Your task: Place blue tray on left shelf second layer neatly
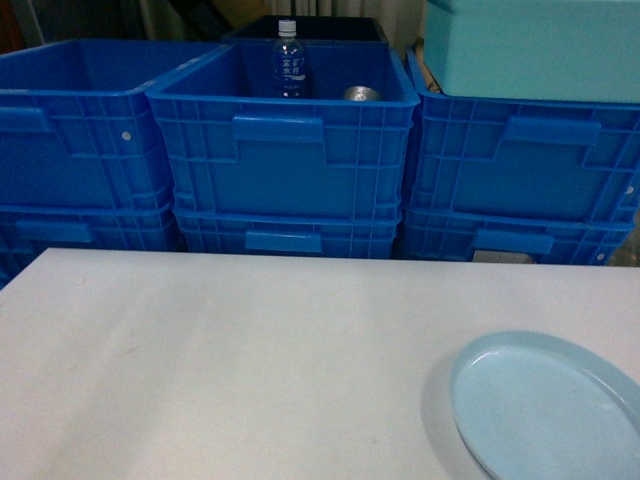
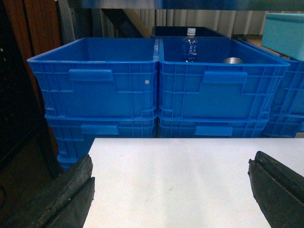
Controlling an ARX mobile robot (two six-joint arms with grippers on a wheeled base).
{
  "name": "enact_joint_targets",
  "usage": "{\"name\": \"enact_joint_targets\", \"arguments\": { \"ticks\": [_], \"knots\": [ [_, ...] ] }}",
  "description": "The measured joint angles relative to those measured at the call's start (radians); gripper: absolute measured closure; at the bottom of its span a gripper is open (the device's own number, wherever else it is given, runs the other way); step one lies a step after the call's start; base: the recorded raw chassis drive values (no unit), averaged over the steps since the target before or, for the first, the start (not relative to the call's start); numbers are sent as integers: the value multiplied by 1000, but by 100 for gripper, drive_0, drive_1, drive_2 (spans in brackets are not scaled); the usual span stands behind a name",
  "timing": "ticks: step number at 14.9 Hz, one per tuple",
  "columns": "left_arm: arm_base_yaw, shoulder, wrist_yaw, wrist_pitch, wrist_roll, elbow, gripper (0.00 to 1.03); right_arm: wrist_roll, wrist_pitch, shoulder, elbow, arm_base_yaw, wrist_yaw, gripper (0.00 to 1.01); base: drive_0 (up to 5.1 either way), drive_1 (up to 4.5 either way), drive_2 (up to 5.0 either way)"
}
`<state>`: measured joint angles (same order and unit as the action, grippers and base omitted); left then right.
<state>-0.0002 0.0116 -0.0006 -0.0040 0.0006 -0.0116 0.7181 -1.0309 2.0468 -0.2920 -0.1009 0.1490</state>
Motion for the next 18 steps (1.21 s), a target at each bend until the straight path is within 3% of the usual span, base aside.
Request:
{"name": "enact_joint_targets", "arguments": {
  "ticks": [2,6,7,8,9,10,11,12,13,15,16,17,18],
  "knots": [
    [0,0,0,0,0,0,5,-20,-18,3,8,-26,23,100,0,0,0],
    [0,0,0,0,0,0,5,-63,-111,47,51,-93,80,99,0,0,0],
    [0,0,0,0,0,0,5,-77,-48,-18,77,-110,115,99,0,0,0],
    [0,0,0,0,0,0,5,-118,224,-366,23,-85,207,99,0,0,0],
    [0,0,0,0,0,0,5,-251,559,-743,-141,-31,248,99,0,0,0],
    [0,0,0,0,0,0,5,-521,702,-988,-153,-3,106,99,0,0,0],
    [0,0,0,0,0,0,5,-651,733,-1101,-97,2,39,99,0,0,0],
    [0,0,0,0,0,0,5,-729,782,-1199,-51,-18,58,99,0,0,0],
    [0,0,0,0,0,0,5,-780,853,-1291,-36,-47,100,99,0,0,0],
    [0,0,0,0,0,0,5,-824,922,-1409,-24,-84,165,99,0,0,0],
    [0,0,0,0,0,0,5,-835,902,-1419,-15,-112,205,99,0,0,0],
    [0,0,0,0,0,0,5,-840,871,-1385,-10,-145,209,99,0,0,0],
    [0,0,0,0,0,0,5,-839,863,-1362,-5,-145,193,99,0,0,0]
  ]
}}
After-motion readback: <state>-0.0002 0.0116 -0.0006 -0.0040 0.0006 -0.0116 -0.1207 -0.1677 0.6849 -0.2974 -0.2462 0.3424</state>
